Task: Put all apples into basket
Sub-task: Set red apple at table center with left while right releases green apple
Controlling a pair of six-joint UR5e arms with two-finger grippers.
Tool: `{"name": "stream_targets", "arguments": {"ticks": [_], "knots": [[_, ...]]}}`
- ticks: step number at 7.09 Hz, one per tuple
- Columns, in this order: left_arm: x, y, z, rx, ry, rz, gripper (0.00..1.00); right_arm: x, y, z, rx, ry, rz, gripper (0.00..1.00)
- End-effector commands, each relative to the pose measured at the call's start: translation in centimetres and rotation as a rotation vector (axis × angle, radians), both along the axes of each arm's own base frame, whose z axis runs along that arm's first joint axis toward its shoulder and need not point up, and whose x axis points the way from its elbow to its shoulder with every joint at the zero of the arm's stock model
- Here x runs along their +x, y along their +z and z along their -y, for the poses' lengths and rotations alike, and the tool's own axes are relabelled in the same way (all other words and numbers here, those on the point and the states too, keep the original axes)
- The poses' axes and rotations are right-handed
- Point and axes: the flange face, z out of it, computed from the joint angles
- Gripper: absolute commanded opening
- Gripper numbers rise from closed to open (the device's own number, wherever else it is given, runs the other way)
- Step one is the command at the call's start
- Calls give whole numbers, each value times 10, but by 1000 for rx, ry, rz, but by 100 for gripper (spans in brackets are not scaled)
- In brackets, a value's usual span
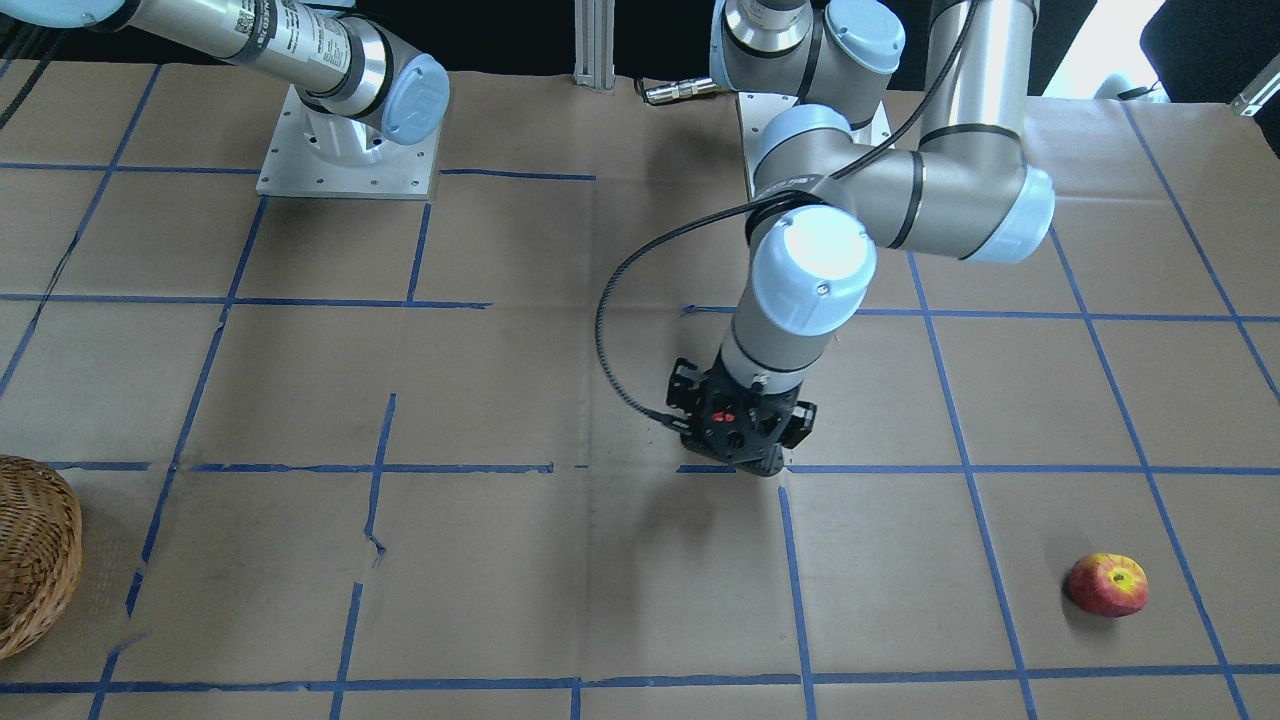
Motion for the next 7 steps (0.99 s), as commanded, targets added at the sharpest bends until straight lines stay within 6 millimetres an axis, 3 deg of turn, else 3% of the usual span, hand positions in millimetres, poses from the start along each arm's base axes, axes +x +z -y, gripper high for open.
{"name": "stream_targets", "arguments": {"ticks": [1,3,4,5,6,7], "knots": [[-85,-28,47,12,17,6,18,2,17,-2,-2,-3,-2,100],[-134,-71,48,53,-13,24,19,33,70,-23,83,-5,68,100],[-134,-79,45,61,-17,42,65,62,74,-29,148,-14,120,100],[-136,-80,41,63,-18,45,98,120,92,-22,149,-10,108,100],[-134,-71,42,53,-15,41,99,191,111,-31,145,-48,99,100],[-130,-48,44,25,-10,29,99,246,107,-56,160,-122,102,100]]}}
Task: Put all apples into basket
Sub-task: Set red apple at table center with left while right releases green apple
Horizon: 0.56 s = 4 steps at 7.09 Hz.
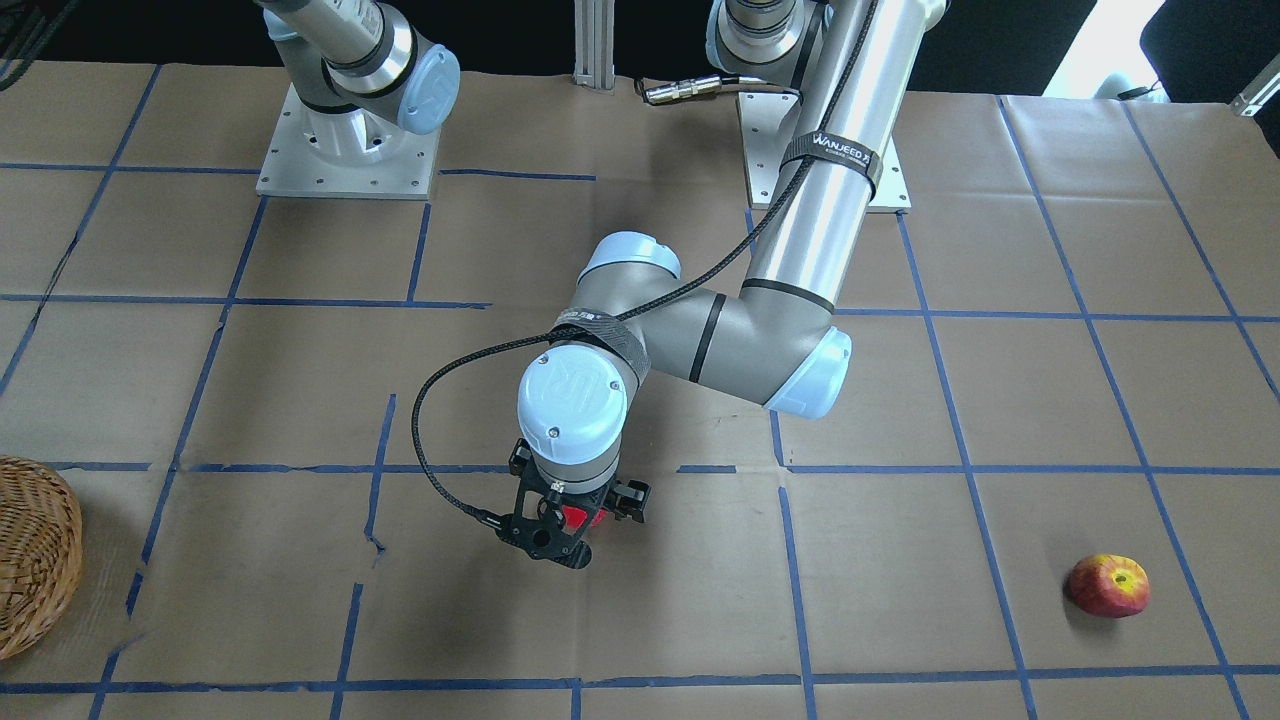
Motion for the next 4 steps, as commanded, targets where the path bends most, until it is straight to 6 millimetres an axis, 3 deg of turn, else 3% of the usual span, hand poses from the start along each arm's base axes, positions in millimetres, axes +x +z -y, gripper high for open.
{"name": "stream_targets", "arguments": {"ticks": [1,2,3,4], "knots": [[14,44,3,-46,19,-17,99,122,-6,-47,3,-116,-14,100],[57,79,11,-39,65,-13,99,176,-27,-60,12,-145,-20,100],[159,121,6,49,202,12,99,243,-33,-60,-4,-195,-34,100],[266,135,-4,86,239,-5,99,304,-36,-63,-29,-204,-38,100]]}}
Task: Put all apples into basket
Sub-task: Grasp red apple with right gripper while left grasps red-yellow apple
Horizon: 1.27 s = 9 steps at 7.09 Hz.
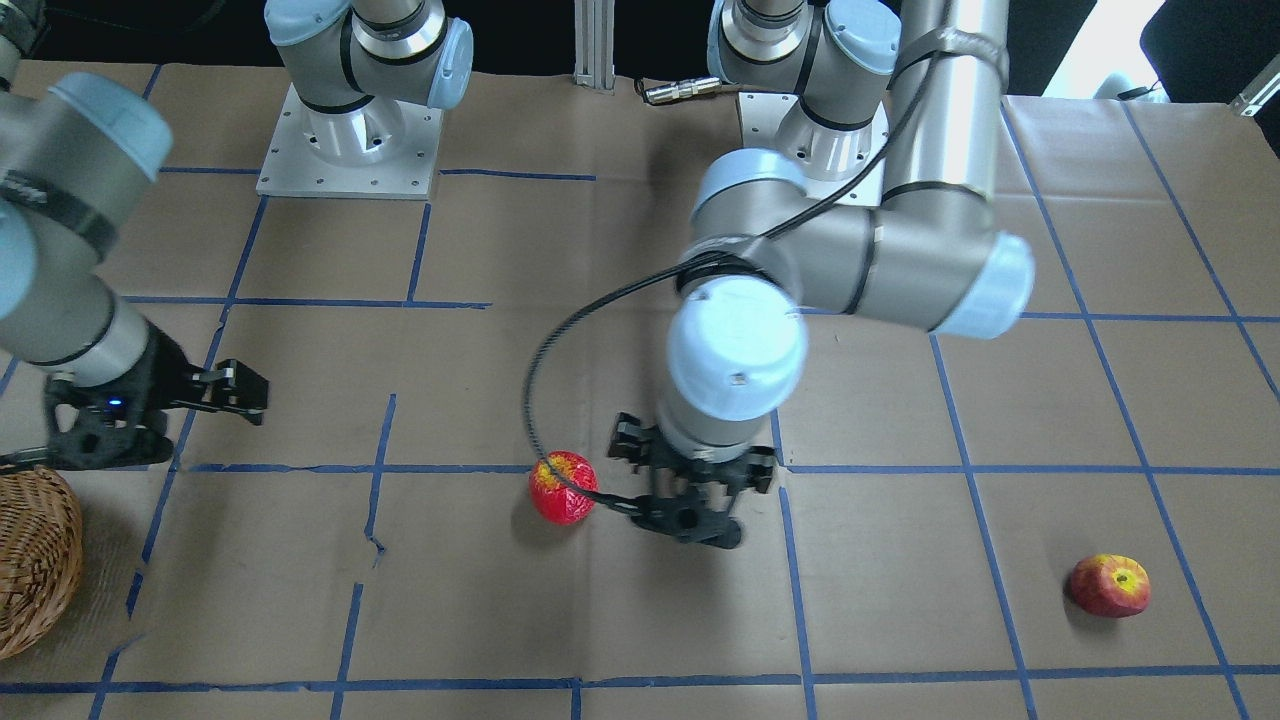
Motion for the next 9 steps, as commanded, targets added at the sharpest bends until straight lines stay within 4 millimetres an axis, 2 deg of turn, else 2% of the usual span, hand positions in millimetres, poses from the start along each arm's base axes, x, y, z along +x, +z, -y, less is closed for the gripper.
{"name": "stream_targets", "arguments": {"ticks": [1,2,3,4,5,6,7,8,9], "knots": [[212,33,-32,50,-16,-39,99,128,-14,-5,-68,-56,20,100],[307,34,-38,49,-70,7,99,180,-18,-2,-107,-109,70,100],[375,35,-35,-31,-107,51,99,223,-26,4,-127,-126,80,100],[412,10,-23,-114,-172,98,99,260,-40,10,-128,-117,82,100],[435,-22,7,-190,-173,147,99,286,-44,19,-148,-118,82,100],[448,-53,18,-198,-163,143,99,296,-59,19,-133,-106,76,100],[457,-71,27,-228,-150,133,99,301,-73,17,-106,-99,82,100],[454,-80,31,-252,-134,75,99,309,-90,15,-86,-82,77,100],[454,-94,34,-244,-129,54,99,310,-95,15,-87,-79,75,97]]}}
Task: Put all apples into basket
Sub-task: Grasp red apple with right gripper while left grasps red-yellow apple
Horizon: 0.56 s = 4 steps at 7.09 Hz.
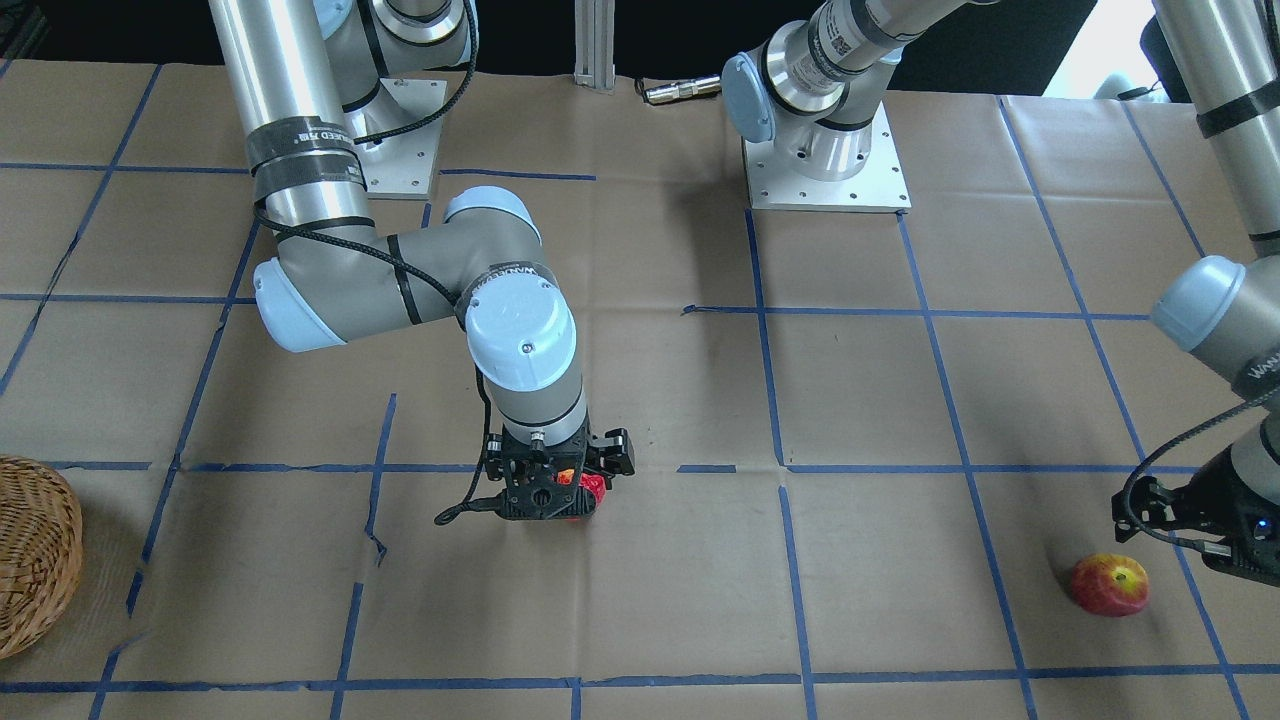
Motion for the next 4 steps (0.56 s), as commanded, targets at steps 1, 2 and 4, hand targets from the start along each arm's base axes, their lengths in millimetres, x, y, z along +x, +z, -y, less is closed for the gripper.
{"name": "stream_targets", "arguments": {"ticks": [1,2,4], "knots": [[-3,-18,7,-18,32,-77,99,4,-14,-2,7,11,-11,70],[-3,-21,7,-16,37,-86,99,3,-15,-2,9,10,-16,41],[-3,-31,9,-6,46,-97,99,-13,14,13,-35,11,-6,19]]}}
